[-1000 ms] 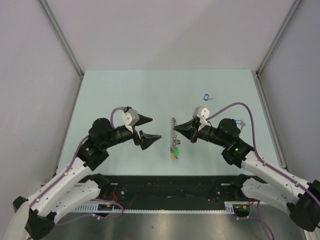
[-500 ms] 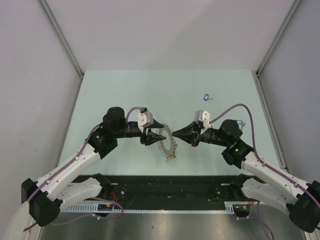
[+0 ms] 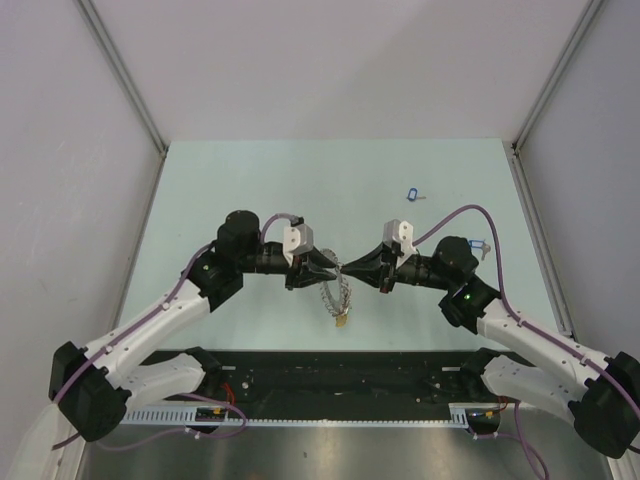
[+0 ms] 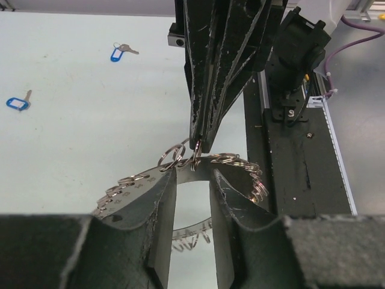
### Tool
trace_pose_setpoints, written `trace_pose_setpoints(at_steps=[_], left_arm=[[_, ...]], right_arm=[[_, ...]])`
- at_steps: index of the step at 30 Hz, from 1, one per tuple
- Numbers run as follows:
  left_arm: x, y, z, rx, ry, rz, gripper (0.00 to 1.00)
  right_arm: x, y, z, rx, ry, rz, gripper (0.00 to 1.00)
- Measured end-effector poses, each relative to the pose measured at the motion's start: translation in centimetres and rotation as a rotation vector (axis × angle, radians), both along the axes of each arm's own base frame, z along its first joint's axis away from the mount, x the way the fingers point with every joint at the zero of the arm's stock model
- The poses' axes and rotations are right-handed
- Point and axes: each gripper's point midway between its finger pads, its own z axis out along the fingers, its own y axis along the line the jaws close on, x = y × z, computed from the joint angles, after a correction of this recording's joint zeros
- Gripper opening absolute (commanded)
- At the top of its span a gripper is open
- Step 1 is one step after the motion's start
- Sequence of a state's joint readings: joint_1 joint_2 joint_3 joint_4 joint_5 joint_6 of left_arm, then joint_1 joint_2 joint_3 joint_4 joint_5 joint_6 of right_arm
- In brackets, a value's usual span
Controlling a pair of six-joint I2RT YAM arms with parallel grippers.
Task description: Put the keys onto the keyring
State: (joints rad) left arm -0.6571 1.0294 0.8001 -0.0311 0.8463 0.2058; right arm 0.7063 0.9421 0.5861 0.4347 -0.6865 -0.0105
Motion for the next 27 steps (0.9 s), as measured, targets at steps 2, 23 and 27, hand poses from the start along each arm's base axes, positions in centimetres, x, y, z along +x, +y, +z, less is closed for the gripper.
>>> trace_pose_setpoints(at_steps=[2, 23, 27], left_arm=[[0.03, -0.10, -0.30, 0.005, 0.014, -0.003, 0.31], [-0.47, -0.50, -0.23, -0.010, 0.052, -0.041, 0.12], [-0.48, -0.50, -0.24, -0.010, 0.057, -0.040, 0.00]], right_arm=[[-0.11, 0.04, 0.14, 0.004, -0.006, 0.008, 0.00], [-0.41, 0.47, -0.50, -0.004, 0.023, 0.044, 0.00], [-0.51, 0.49, -0.51, -0.005, 0.023, 0.050, 0.03]])
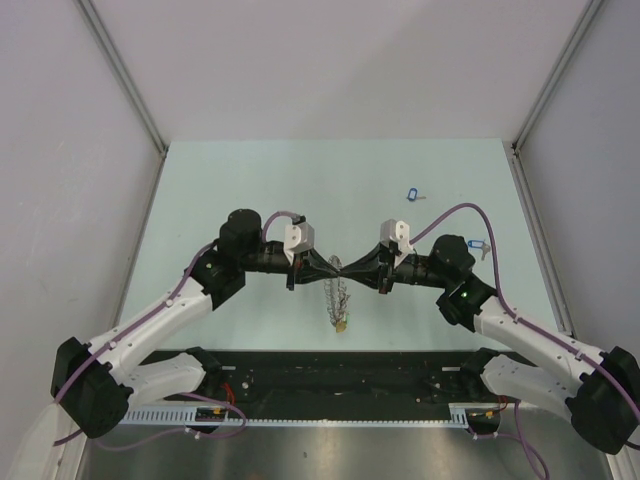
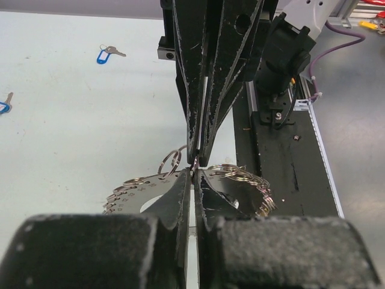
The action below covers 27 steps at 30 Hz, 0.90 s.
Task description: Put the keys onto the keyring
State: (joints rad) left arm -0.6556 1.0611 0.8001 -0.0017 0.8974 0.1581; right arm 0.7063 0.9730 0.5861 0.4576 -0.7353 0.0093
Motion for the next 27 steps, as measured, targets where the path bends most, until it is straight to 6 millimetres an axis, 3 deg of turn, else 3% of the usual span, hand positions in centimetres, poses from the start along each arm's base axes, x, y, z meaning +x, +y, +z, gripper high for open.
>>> trace_pose_setpoints(at_steps=[1, 2, 5, 8, 16, 27], left_arm=[[0.0, 0.0, 0.0, 0.000, 0.000, 0.000, 0.00], [0.0, 0.0, 0.0, 0.001, 0.001, 0.002, 0.00], [0.1, 0.0, 0.0, 0.001, 0.003, 0.005, 0.00], [0.0, 0.0, -0.3, 0.004, 0.017, 0.009, 0.00], [0.6, 0.0, -1.6, -0.001, 0.055, 0.060, 0.00], [1.2, 0.1, -0.9, -0.026, 0.048, 0.100, 0.00]], right_arm=[[0.0, 0.0, 0.0, 0.000, 0.001, 0.000, 0.06], [0.0, 0.0, 0.0, 0.000, 0.002, -0.001, 0.21], [0.2, -0.1, 0.1, 0.005, 0.017, -0.016, 0.48], [0.9, -0.5, 0.6, 0.020, 0.023, -0.066, 0.56], [3.7, -4.0, 3.5, 0.094, 0.008, -0.304, 0.56], [4.4, -3.0, -0.2, -0.006, 0.074, -0.277, 0.56]])
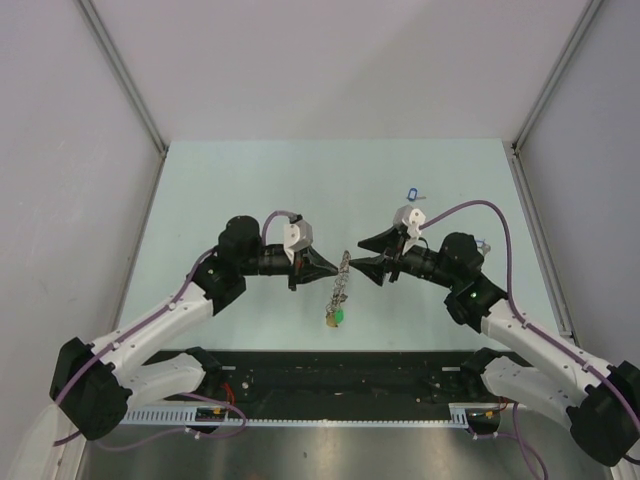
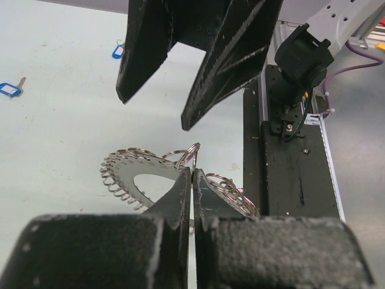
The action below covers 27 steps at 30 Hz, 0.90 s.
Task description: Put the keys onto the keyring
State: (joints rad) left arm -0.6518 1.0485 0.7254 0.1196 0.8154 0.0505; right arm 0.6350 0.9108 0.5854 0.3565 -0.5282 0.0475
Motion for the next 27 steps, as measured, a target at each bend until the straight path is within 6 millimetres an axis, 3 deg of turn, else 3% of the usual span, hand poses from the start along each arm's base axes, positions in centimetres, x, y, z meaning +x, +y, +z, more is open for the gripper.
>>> trace_pose_setpoints(at_steps=[11, 27], left_arm=[[0.4, 0.2, 0.5, -0.013, -0.010, 0.026, 0.00], [-0.8, 0.1, 0.8, -0.036, 0.000, -0.041, 0.00]], right_arm=[[-1.4, 0.7, -0.9, -0.016, -0.007, 0.100, 0.57], [-0.9, 1.4, -1.8, -0.024, 0.014, 0.117, 0.55]])
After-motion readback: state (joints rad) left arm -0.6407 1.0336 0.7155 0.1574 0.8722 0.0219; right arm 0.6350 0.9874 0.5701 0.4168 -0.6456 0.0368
